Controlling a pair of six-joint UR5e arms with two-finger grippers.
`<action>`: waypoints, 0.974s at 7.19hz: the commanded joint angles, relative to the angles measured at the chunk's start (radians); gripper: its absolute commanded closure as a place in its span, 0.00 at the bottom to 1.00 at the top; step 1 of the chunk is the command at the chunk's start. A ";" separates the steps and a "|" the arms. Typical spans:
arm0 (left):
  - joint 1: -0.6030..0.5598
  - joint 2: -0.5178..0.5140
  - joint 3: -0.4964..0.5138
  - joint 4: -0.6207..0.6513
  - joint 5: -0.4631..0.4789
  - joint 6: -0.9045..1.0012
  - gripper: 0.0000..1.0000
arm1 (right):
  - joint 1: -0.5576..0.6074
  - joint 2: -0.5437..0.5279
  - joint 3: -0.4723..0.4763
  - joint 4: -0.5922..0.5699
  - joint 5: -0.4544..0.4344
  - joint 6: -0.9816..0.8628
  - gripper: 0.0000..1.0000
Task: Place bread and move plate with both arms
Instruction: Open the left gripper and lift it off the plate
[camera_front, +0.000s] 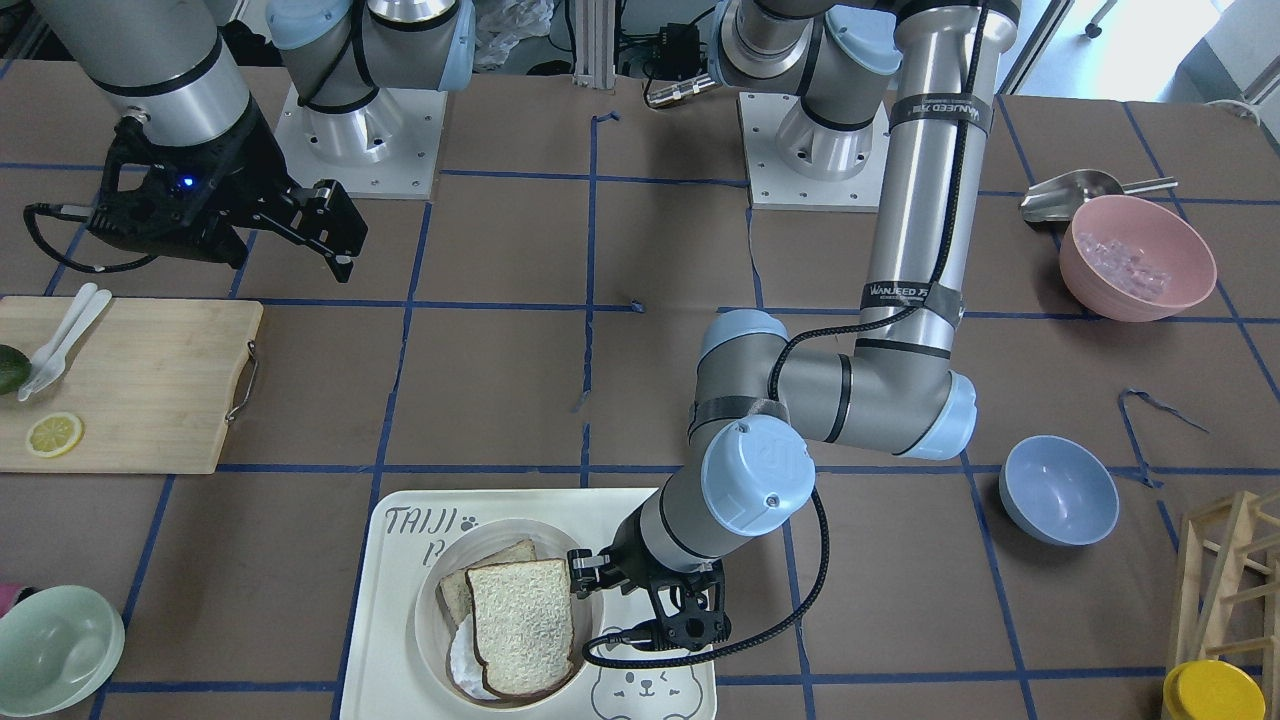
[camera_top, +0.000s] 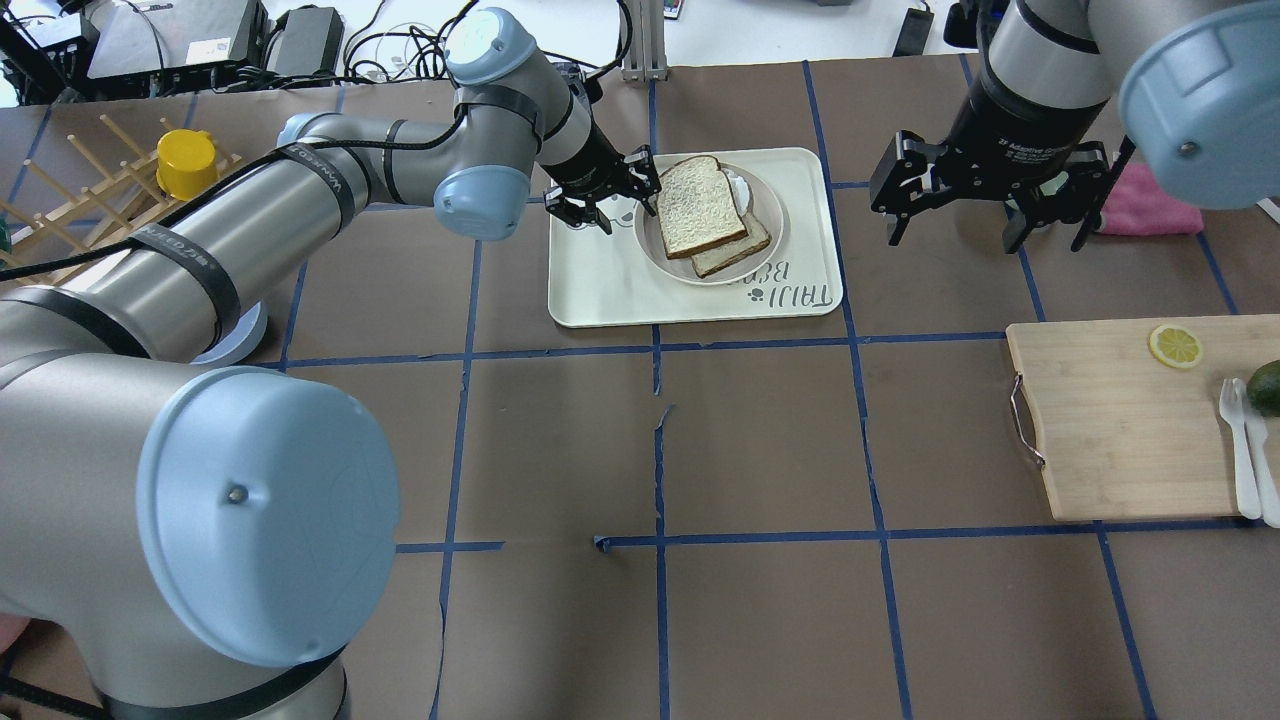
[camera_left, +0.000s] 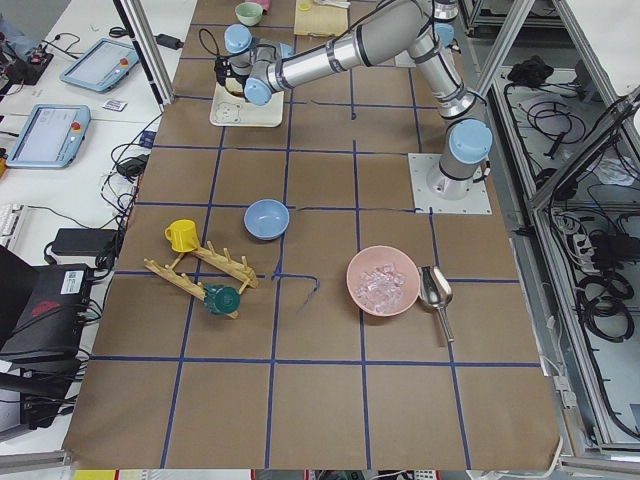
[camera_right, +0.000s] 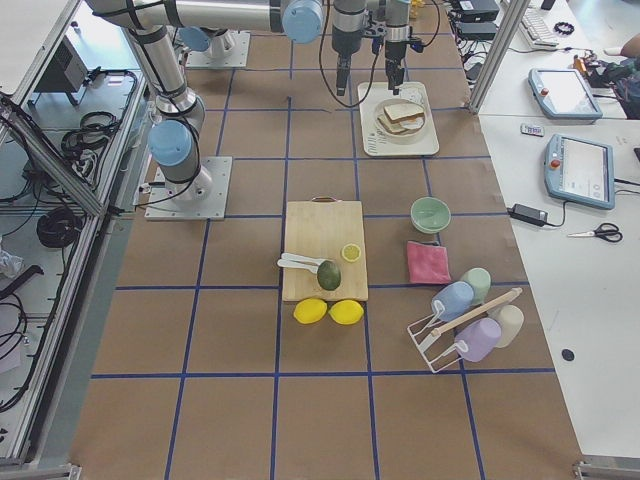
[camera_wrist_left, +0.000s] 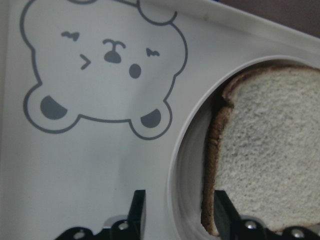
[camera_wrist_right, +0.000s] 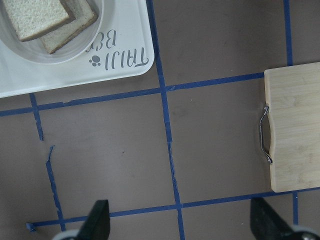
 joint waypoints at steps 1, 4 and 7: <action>0.011 0.125 -0.003 -0.153 0.130 0.058 0.22 | 0.000 -0.001 -0.002 0.000 0.010 -0.009 0.00; 0.056 0.438 -0.018 -0.592 0.368 0.302 0.18 | -0.002 -0.001 0.000 0.000 0.005 -0.011 0.00; 0.130 0.671 -0.095 -0.706 0.367 0.341 0.20 | 0.000 -0.009 0.000 0.002 0.008 -0.011 0.00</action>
